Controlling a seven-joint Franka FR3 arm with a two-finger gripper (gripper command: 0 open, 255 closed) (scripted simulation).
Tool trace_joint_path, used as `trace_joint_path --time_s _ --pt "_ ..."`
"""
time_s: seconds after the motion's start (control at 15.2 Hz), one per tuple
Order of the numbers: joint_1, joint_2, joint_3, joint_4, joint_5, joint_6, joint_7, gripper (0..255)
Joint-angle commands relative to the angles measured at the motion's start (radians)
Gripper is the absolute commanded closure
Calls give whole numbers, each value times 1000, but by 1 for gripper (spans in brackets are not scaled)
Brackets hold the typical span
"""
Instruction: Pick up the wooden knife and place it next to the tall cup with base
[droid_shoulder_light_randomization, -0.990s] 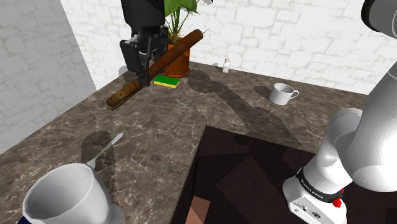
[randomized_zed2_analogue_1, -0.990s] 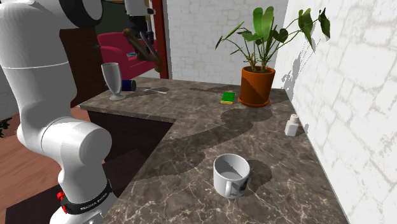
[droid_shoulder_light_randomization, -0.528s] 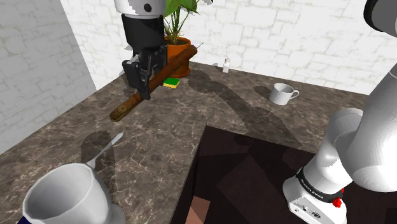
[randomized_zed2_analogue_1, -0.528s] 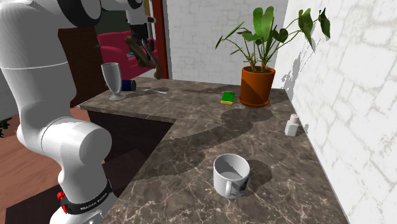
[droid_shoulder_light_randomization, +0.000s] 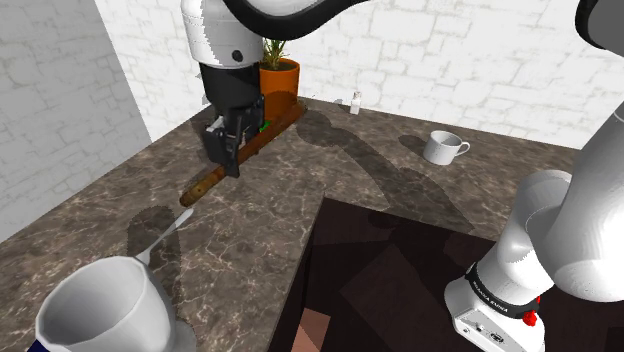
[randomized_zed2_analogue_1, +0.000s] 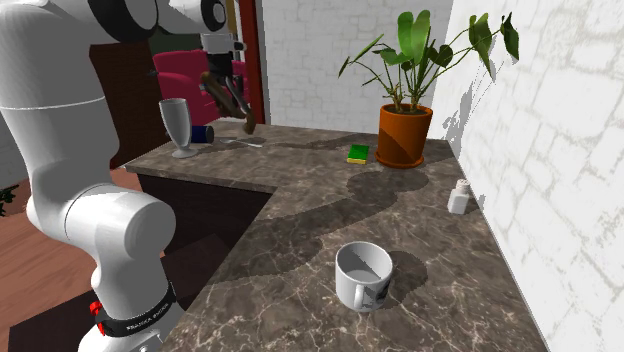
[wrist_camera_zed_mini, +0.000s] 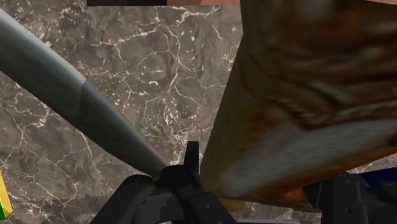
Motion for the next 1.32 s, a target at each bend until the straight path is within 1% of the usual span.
trace_joint_path --time_s 0.0,1.25 --pt "0 0 0 -27 0 29 1 255" --pt "2 46 0 -230 -15 276 13 255"
